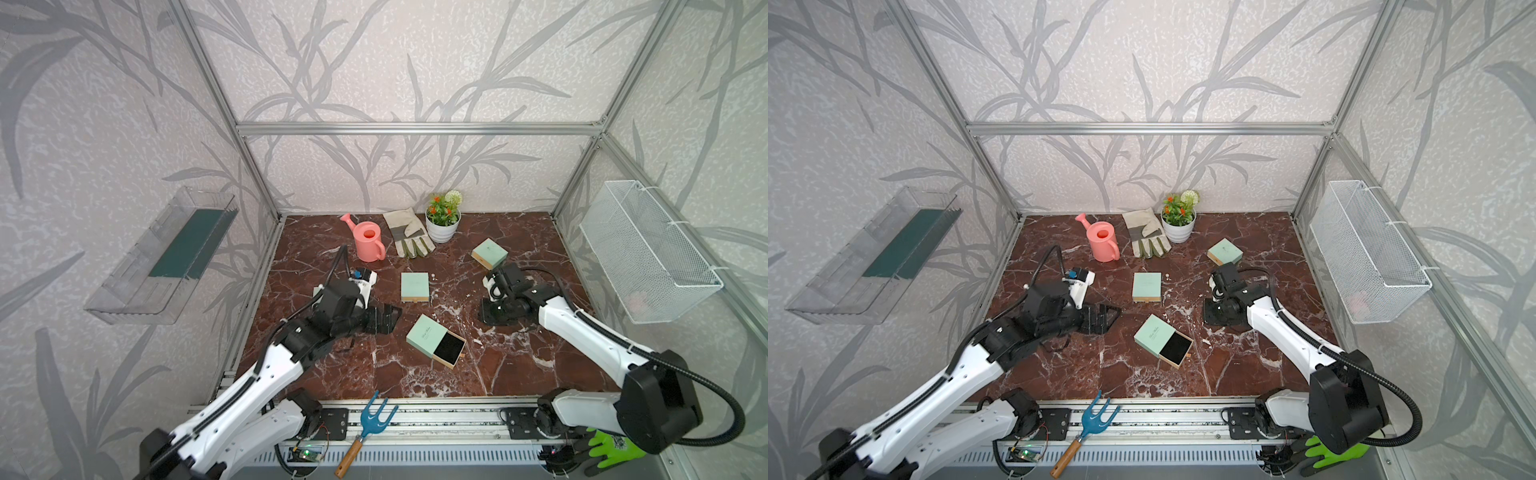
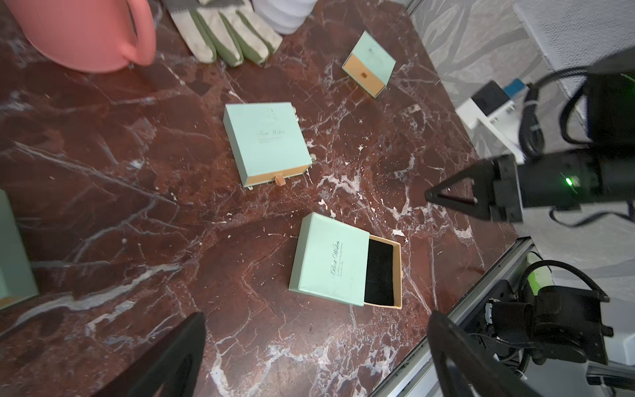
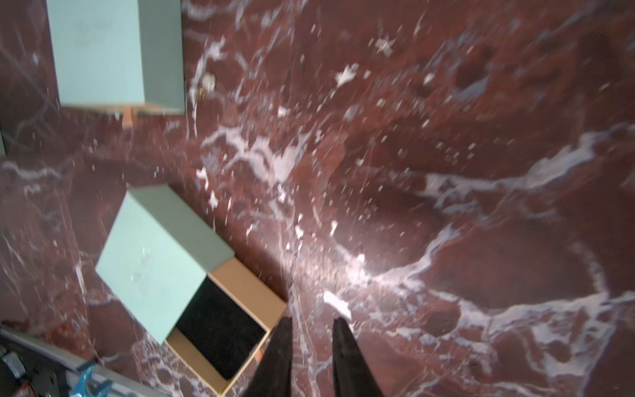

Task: Take out the earrings from the drawer-style jewelry box
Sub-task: Close the drawer of the jewelry box.

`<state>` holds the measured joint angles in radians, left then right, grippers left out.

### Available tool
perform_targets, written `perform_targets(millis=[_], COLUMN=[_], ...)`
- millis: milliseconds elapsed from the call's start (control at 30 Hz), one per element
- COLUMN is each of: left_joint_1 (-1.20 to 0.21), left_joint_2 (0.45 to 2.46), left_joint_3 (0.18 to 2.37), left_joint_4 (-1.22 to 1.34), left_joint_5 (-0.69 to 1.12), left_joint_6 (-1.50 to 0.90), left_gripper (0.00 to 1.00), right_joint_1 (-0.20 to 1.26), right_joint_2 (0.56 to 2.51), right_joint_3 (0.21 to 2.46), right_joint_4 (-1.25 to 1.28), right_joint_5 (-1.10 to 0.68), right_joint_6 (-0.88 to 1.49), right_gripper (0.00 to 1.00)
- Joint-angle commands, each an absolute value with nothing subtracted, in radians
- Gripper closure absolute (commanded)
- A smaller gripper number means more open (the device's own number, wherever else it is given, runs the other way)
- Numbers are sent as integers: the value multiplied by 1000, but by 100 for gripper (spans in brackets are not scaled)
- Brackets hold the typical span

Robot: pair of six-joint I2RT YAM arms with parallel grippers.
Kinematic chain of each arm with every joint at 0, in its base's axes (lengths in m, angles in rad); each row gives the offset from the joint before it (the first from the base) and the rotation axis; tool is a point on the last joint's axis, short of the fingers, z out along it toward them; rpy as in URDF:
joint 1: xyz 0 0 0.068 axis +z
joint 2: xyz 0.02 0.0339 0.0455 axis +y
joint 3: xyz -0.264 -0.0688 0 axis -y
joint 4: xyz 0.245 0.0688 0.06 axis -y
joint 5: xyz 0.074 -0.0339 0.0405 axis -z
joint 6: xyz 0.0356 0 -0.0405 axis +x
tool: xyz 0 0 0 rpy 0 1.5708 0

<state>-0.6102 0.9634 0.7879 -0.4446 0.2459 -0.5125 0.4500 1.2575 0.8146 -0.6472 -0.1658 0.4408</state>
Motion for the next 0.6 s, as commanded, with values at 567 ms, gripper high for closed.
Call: perform_targets(millis=[567], left_joint_1=[-605], left_joint_2=[1508], left_joint_3=[779], left_joint_4=[-38], left_joint_5=[523], left_joint_6=[-681], left_gripper=[1], right_joint_1=[773], right_joint_2=[1167], right_joint_3=[515], right_joint_4=[-376], right_joint_5=[-201], right_joint_6=[742], right_gripper=[83])
